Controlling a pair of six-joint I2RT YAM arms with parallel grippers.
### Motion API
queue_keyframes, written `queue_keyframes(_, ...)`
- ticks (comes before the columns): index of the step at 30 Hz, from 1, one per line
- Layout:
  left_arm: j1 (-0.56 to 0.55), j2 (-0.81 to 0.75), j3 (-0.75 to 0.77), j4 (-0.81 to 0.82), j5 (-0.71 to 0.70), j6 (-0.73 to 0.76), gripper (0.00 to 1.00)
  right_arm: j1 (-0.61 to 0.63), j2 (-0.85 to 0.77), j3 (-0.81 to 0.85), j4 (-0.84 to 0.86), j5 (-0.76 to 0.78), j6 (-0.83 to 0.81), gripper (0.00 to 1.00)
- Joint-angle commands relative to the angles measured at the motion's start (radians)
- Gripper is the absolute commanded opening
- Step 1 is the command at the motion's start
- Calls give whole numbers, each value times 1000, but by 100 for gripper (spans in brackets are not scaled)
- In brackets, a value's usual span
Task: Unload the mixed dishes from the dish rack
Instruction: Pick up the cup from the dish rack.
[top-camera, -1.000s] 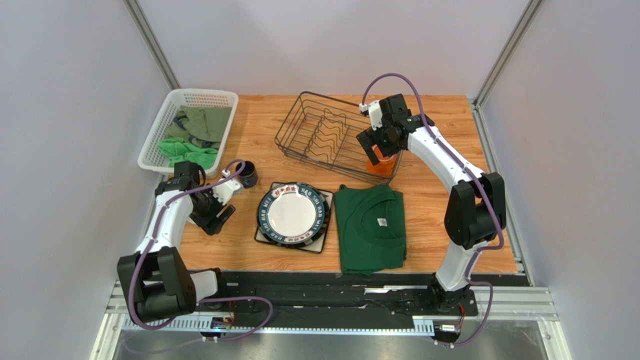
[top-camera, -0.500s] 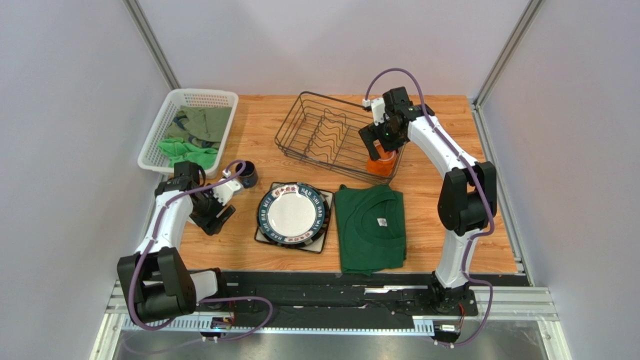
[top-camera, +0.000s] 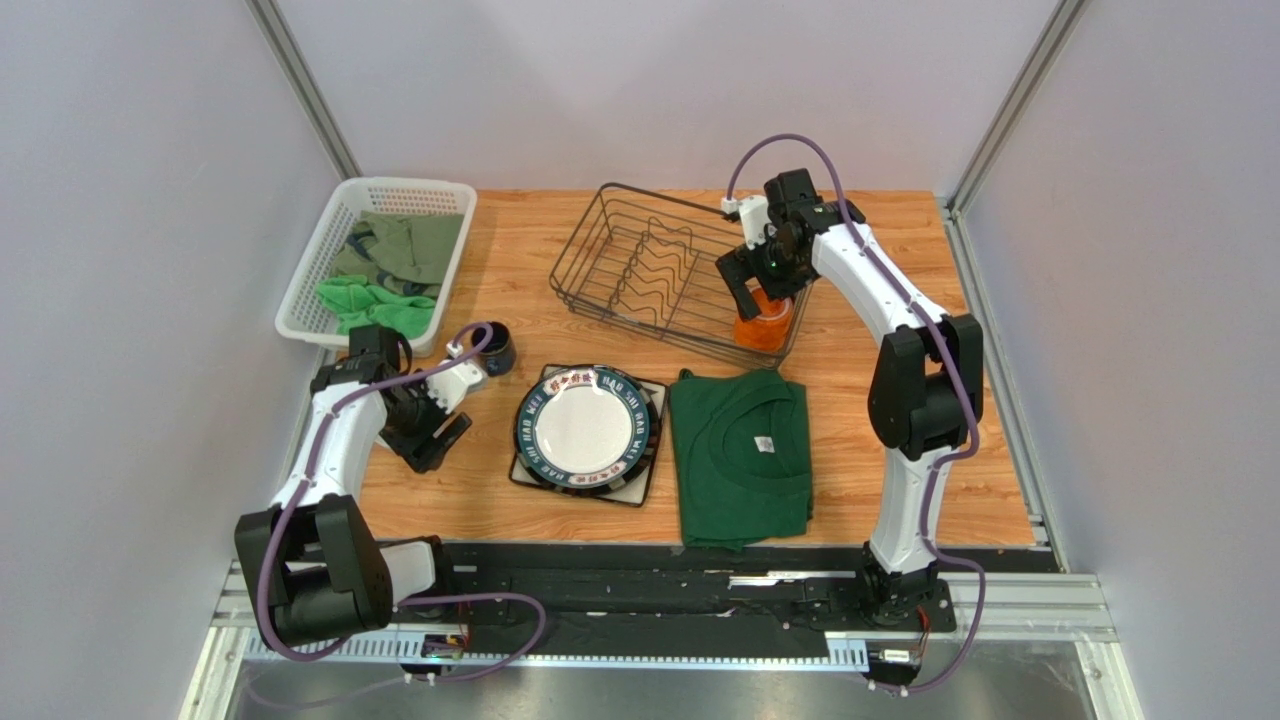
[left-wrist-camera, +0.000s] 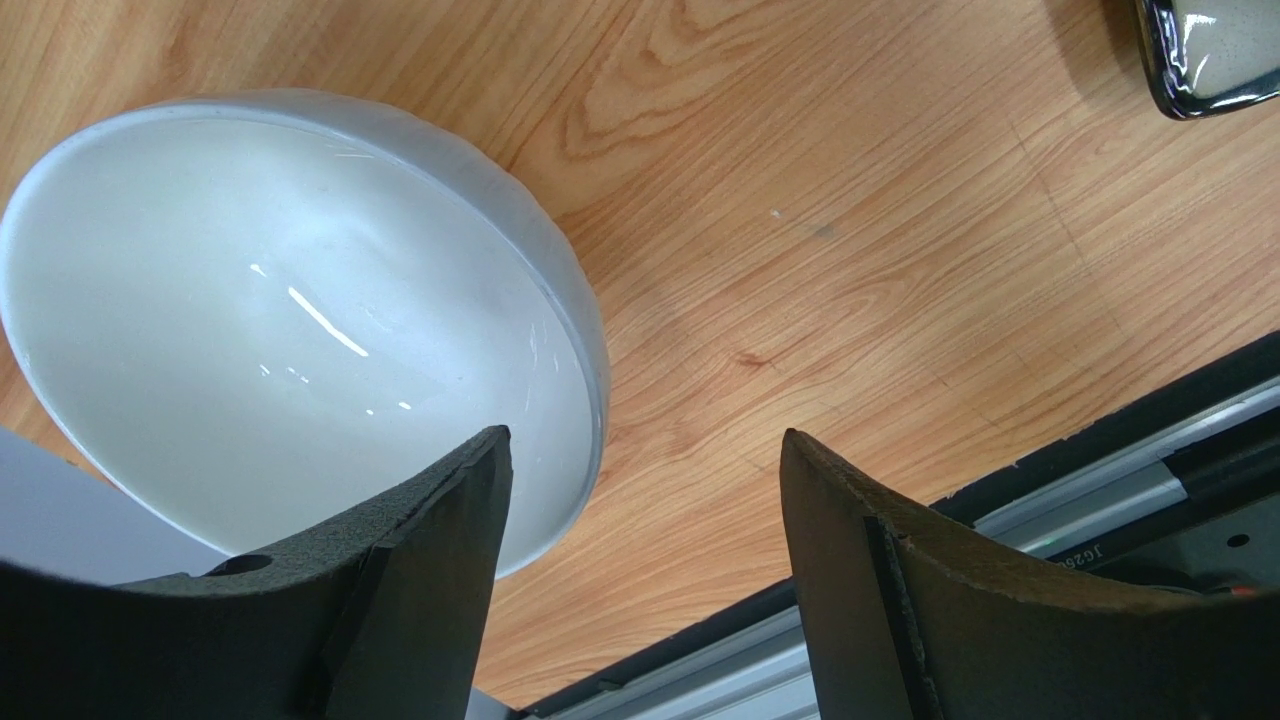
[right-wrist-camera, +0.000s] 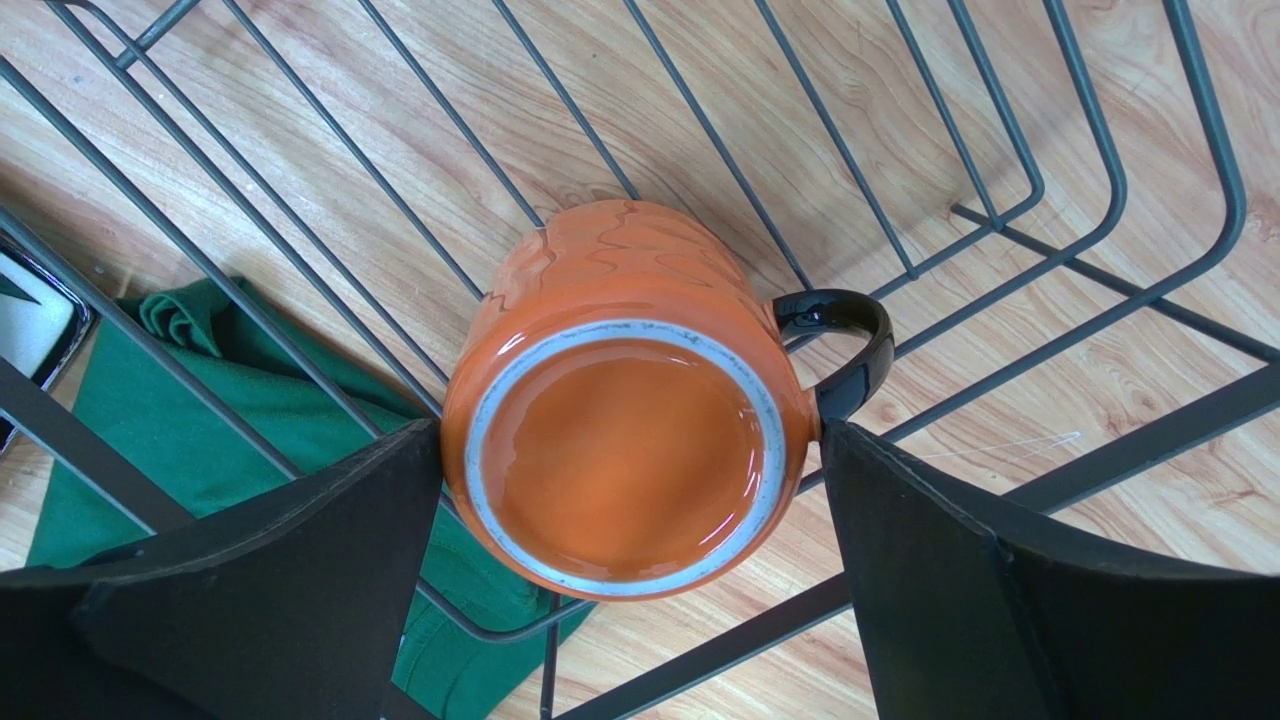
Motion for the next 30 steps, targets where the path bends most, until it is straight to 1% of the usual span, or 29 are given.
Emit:
queue_keyframes(1, 8, -20, -8, -7, 11, 26, 74, -6, 31, 41, -60, -15, -26, 100)
queue_keyframes(15, 7, -34, -33, 6, 14, 39, 74, -9, 2, 38, -149, 17, 0, 99)
queue_keyframes(30, 8, -51, -45, 12, 0, 54, 75, -9, 87, 129, -173, -52, 44, 99)
